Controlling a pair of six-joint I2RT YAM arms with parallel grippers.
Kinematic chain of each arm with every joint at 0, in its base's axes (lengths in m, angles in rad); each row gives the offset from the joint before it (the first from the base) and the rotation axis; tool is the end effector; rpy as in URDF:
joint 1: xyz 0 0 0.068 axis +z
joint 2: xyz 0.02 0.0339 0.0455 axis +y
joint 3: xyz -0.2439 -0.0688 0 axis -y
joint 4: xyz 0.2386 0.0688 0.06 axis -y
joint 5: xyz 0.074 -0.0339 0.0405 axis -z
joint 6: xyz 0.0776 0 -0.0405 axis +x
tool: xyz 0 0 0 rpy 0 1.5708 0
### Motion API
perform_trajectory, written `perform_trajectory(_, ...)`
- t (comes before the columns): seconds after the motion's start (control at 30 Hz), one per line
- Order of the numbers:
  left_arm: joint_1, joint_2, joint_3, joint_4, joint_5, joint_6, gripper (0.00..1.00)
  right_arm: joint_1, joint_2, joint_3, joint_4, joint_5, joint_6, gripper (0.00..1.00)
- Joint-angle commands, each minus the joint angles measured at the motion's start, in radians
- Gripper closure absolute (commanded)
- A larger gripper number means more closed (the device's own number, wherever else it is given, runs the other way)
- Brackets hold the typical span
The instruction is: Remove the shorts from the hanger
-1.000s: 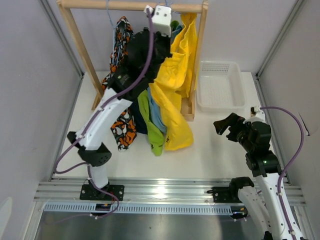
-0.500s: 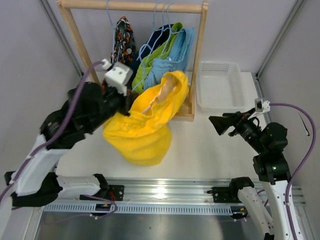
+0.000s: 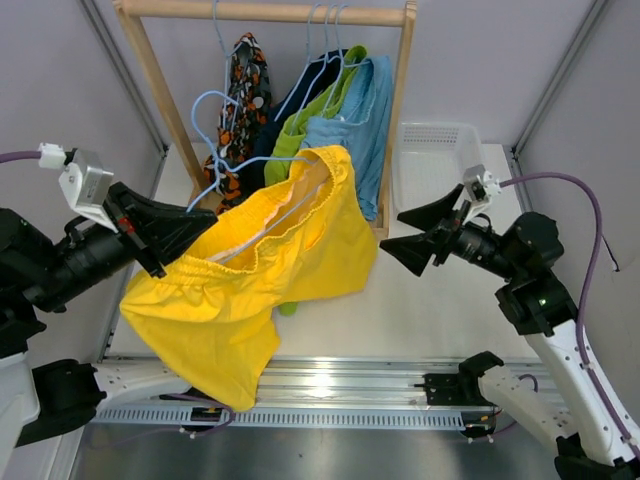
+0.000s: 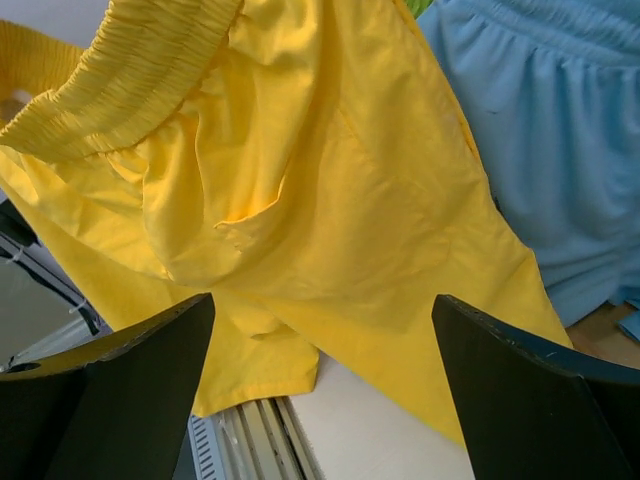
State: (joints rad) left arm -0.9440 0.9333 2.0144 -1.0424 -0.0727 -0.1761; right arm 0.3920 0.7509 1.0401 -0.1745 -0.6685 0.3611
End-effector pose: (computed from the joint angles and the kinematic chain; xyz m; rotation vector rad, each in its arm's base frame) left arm 0.0547 -0.0659 0.5541 0.5401 1.4975 -0.8294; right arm 0.1547 0.1160 0.4209 -0.5962 1.4630 1.0826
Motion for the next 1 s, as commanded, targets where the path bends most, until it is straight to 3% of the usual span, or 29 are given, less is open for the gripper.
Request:
perform_trajectory(0.0,-0.001,0.067,0.055,0.030,0.134,-0.045,1.00,0.073,0.033,0.043,0.043,0.072,-0.076,0.01)
perform_trajectory(0.37,-0.001,0.044,0.024,0.058,0.208,-0.085,1.00,0.226,0.177,0.080,0.213,0.280,-0.146,0.00)
perform_trajectory(0.8,-0.001,0.038,0.096,0.025,0.260,-0.108,1.00,0.265,0.182,-0.040,0.334,0.426,-0.139,0.01)
perform_trajectory(0.9,-0.001,0.024,0.069,0.047,0.274,-0.115,1.00,0.268,0.218,-0.048,0.380,0.388,-0.107,0.02)
perform_trajectory(0.93,-0.001,0.022,0.064,0.051,0.274,-0.117,1.00,0.269,0.229,-0.048,0.392,0.374,-0.100,0.10)
perform_trajectory(0.97,0.001,0.021,0.060,0.053,0.269,-0.117,1.00,0.274,0.240,-0.046,0.404,0.360,-0.093,0.45)
